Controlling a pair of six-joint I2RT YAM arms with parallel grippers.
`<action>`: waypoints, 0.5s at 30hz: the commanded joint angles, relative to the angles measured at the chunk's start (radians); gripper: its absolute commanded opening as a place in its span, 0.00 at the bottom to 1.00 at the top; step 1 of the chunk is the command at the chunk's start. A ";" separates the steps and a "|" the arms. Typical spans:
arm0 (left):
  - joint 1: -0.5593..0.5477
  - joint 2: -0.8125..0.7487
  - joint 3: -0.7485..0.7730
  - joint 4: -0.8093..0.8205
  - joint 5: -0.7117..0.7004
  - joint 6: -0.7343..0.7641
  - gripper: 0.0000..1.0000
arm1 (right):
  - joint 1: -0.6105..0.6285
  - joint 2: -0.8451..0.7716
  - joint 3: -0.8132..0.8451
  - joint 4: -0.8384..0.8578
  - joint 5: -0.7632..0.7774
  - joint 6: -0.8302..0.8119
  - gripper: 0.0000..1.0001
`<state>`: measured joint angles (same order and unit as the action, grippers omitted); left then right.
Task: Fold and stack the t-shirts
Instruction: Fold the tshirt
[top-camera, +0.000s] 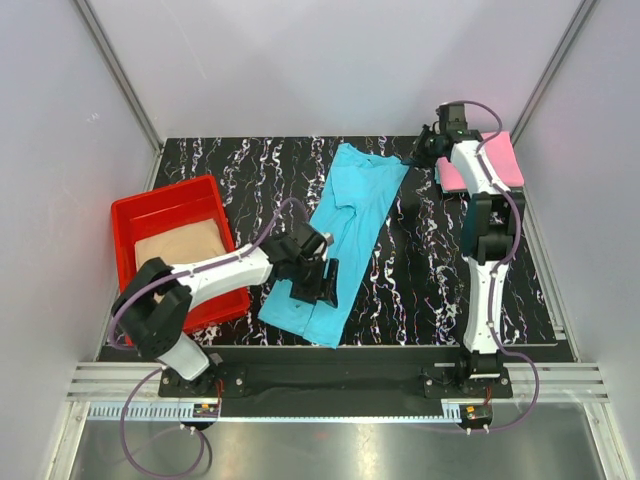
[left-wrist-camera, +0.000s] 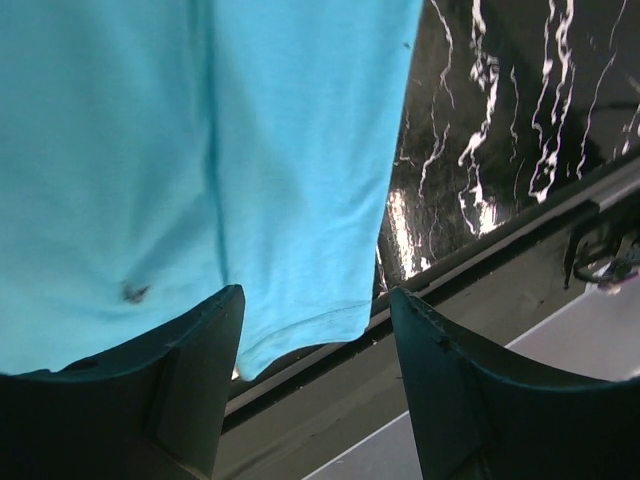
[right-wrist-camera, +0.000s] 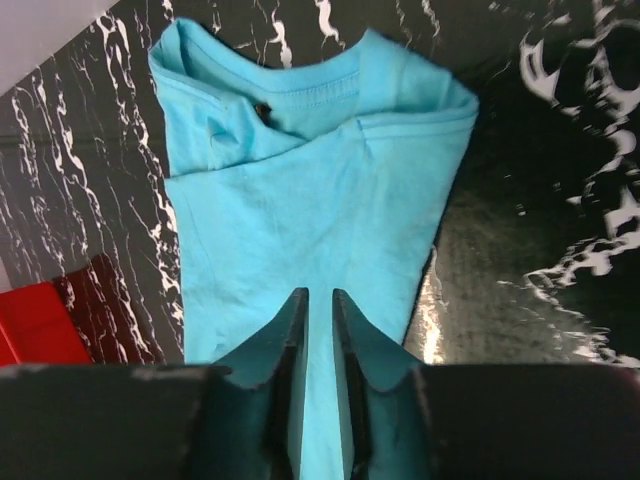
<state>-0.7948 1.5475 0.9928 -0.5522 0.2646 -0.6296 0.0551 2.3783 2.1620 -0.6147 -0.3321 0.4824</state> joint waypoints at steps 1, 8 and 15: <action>-0.032 0.032 -0.034 0.138 0.131 0.036 0.65 | -0.011 -0.034 -0.019 0.023 -0.027 -0.016 0.07; -0.057 0.066 -0.086 0.190 0.130 0.031 0.65 | -0.029 0.080 0.021 0.104 -0.174 0.045 0.00; -0.083 0.120 -0.155 0.232 0.114 0.001 0.65 | -0.049 0.229 0.151 0.110 -0.203 0.082 0.00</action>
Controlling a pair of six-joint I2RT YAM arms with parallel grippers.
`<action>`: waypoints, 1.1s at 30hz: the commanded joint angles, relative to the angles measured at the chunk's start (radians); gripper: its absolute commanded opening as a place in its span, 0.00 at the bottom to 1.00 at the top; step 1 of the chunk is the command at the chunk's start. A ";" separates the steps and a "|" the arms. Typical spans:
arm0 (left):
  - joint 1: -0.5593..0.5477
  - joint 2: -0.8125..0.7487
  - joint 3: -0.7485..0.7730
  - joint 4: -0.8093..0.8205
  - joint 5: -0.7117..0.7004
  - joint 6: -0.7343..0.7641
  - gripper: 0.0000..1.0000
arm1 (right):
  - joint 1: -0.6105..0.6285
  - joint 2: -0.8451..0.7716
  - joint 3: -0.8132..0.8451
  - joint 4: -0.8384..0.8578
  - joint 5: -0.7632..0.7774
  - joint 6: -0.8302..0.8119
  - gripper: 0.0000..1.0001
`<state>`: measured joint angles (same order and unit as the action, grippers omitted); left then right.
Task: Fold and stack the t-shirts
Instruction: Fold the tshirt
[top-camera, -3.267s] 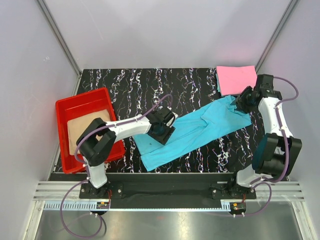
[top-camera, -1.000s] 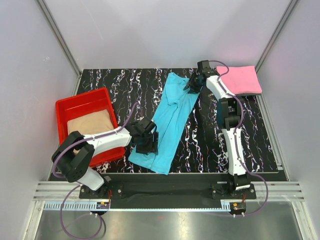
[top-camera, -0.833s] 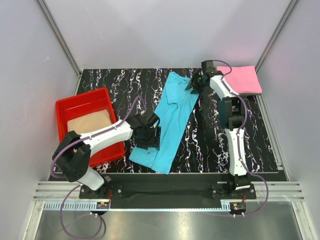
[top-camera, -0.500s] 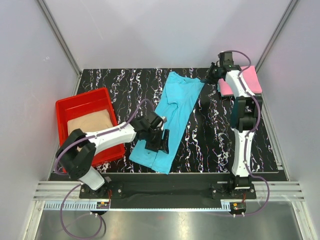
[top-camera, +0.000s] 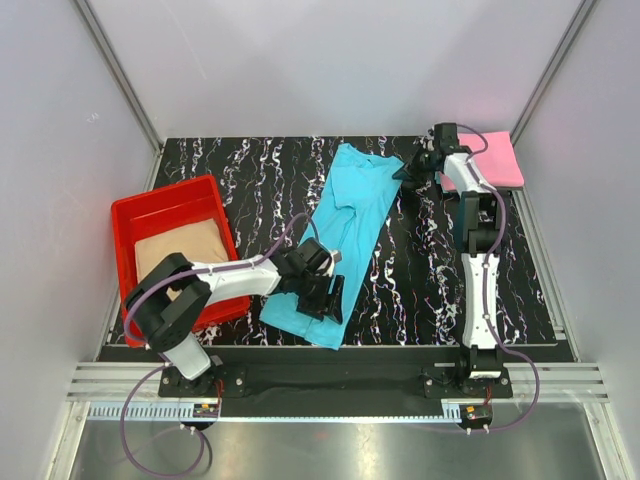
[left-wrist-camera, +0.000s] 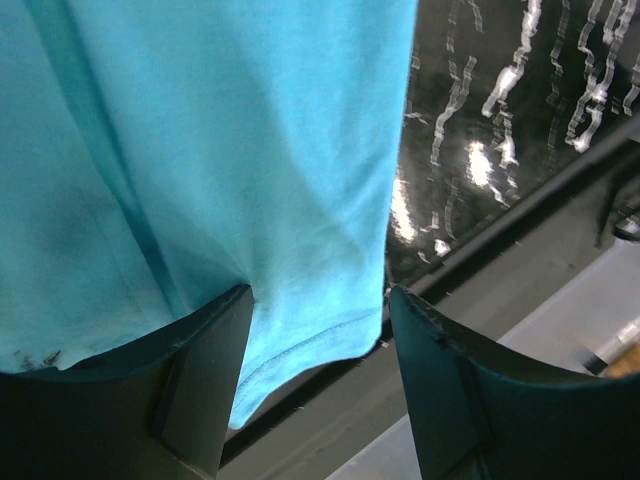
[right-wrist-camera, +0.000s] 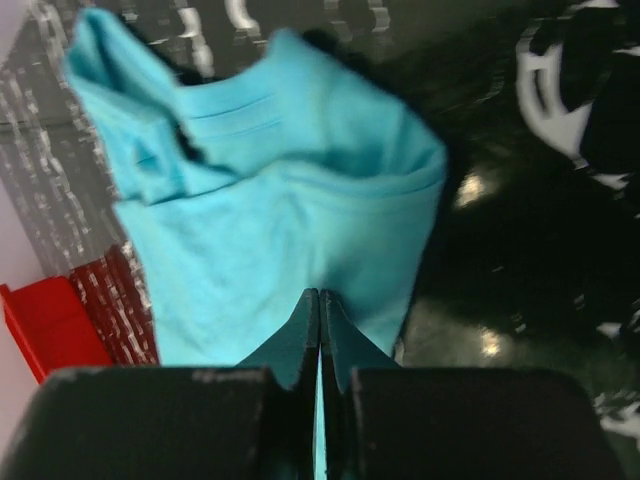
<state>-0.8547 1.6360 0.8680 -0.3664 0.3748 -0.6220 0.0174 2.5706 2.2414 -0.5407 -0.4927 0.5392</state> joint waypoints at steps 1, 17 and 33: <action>-0.029 0.039 -0.034 0.043 -0.002 -0.002 0.64 | -0.043 0.048 0.081 0.044 -0.032 0.030 0.00; -0.073 0.042 -0.014 -0.017 -0.071 0.001 0.65 | -0.070 0.217 0.305 -0.019 -0.012 -0.042 0.02; -0.158 0.071 0.068 -0.033 -0.100 -0.108 0.65 | -0.089 0.303 0.446 0.002 0.137 -0.042 0.00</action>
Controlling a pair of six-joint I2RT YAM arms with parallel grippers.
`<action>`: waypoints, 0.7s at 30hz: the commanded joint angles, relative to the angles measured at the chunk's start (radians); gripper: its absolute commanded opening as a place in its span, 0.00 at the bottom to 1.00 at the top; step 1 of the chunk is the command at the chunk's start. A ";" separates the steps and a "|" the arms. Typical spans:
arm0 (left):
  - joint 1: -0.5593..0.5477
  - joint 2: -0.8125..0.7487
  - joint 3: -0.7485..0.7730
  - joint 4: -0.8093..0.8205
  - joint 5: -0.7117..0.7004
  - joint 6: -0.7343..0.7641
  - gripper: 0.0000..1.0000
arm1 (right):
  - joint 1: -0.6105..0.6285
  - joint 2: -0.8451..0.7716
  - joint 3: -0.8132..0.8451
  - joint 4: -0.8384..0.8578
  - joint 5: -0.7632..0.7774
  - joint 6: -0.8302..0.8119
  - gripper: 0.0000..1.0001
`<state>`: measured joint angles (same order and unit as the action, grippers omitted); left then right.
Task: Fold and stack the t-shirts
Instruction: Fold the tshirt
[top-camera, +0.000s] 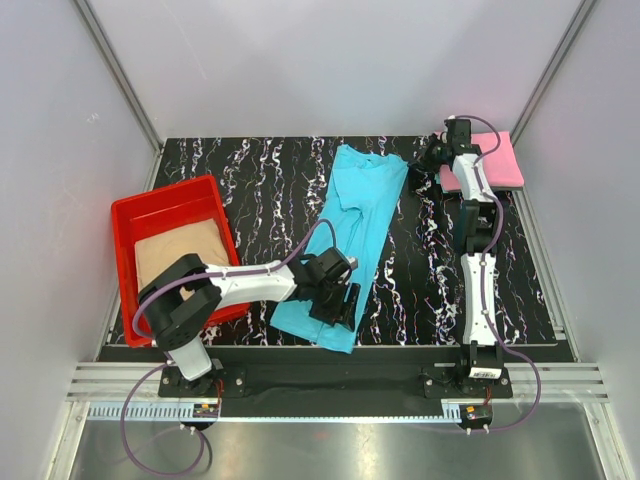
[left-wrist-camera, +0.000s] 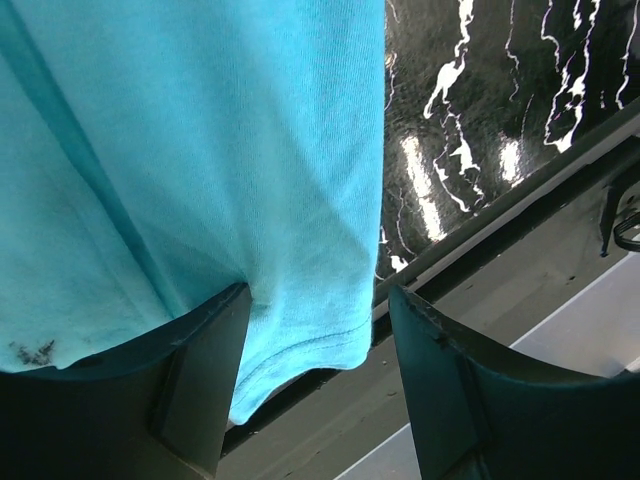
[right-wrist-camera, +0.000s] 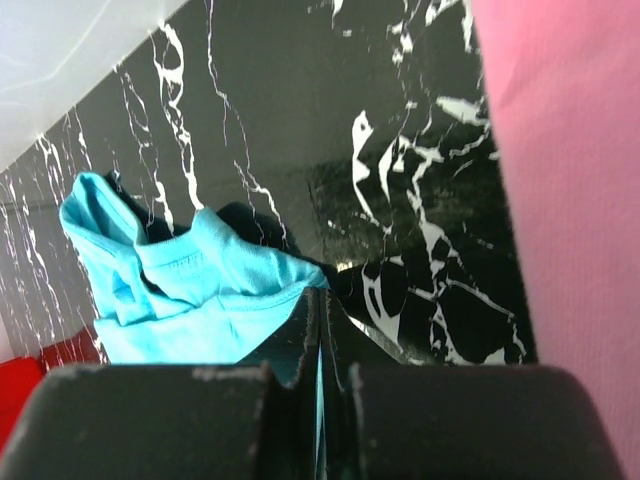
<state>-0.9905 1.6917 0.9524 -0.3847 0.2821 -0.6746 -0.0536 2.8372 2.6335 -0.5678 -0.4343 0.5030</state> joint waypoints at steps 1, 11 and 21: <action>-0.022 0.002 0.002 -0.013 -0.008 -0.065 0.66 | -0.022 0.037 0.060 0.031 0.075 -0.004 0.00; 0.122 -0.065 0.347 -0.249 -0.035 0.089 0.69 | -0.023 -0.275 -0.105 -0.027 0.086 0.014 0.36; 0.392 -0.151 0.149 -0.267 -0.043 0.256 0.68 | 0.122 -0.651 -0.538 -0.132 0.229 0.098 0.39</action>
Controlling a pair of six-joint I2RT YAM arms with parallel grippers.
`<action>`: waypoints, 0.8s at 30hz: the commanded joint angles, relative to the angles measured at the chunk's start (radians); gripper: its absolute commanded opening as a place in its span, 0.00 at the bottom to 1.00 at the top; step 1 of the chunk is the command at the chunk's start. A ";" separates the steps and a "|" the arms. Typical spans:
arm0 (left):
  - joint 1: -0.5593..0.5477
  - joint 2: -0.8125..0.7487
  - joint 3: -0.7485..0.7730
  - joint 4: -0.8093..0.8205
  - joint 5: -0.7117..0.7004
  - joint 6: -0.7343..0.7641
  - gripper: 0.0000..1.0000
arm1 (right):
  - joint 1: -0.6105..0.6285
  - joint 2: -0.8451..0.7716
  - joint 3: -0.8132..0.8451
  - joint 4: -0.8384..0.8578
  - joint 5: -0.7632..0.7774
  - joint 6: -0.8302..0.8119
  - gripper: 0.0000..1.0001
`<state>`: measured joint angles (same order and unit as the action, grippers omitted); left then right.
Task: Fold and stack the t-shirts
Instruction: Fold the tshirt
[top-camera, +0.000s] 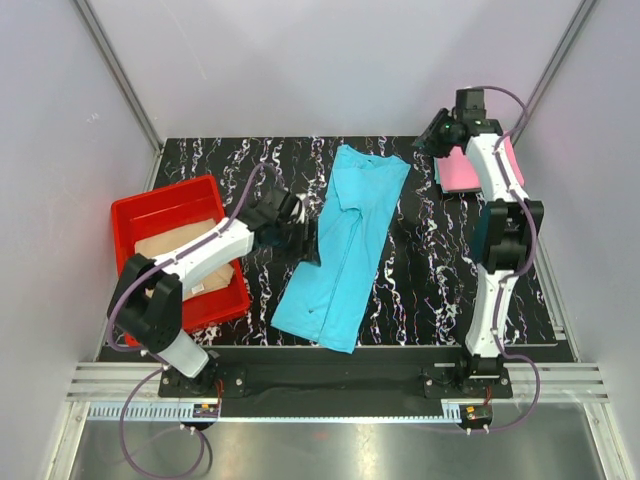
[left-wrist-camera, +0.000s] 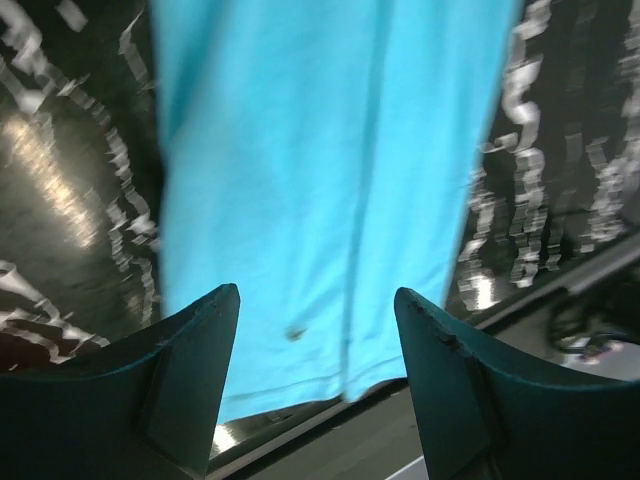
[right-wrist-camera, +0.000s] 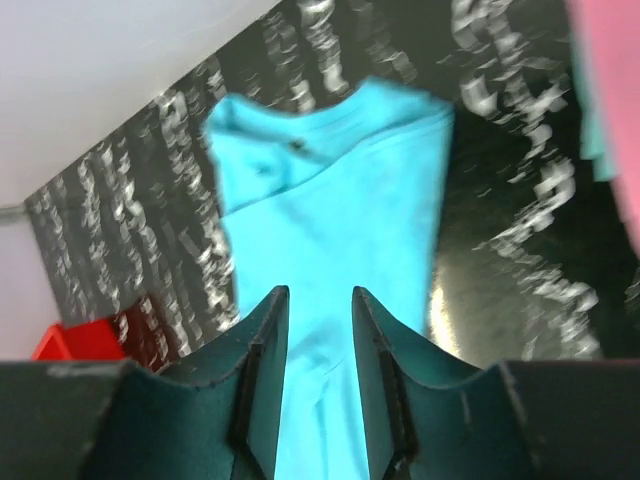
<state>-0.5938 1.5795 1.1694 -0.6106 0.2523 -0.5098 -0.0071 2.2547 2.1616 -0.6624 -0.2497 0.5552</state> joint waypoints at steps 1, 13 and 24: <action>-0.003 -0.042 -0.091 -0.035 -0.015 0.090 0.68 | 0.097 -0.085 -0.103 -0.051 0.064 0.055 0.38; 0.002 -0.092 -0.381 0.133 0.021 -0.001 0.67 | 0.214 -0.005 -0.295 0.443 -0.118 0.267 0.40; -0.001 -0.140 -0.519 0.173 -0.005 -0.090 0.67 | 0.272 0.439 0.236 0.230 -0.017 0.342 0.17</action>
<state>-0.5896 1.4452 0.7200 -0.4427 0.2642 -0.5667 0.2424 2.6442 2.2578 -0.3428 -0.3237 0.8860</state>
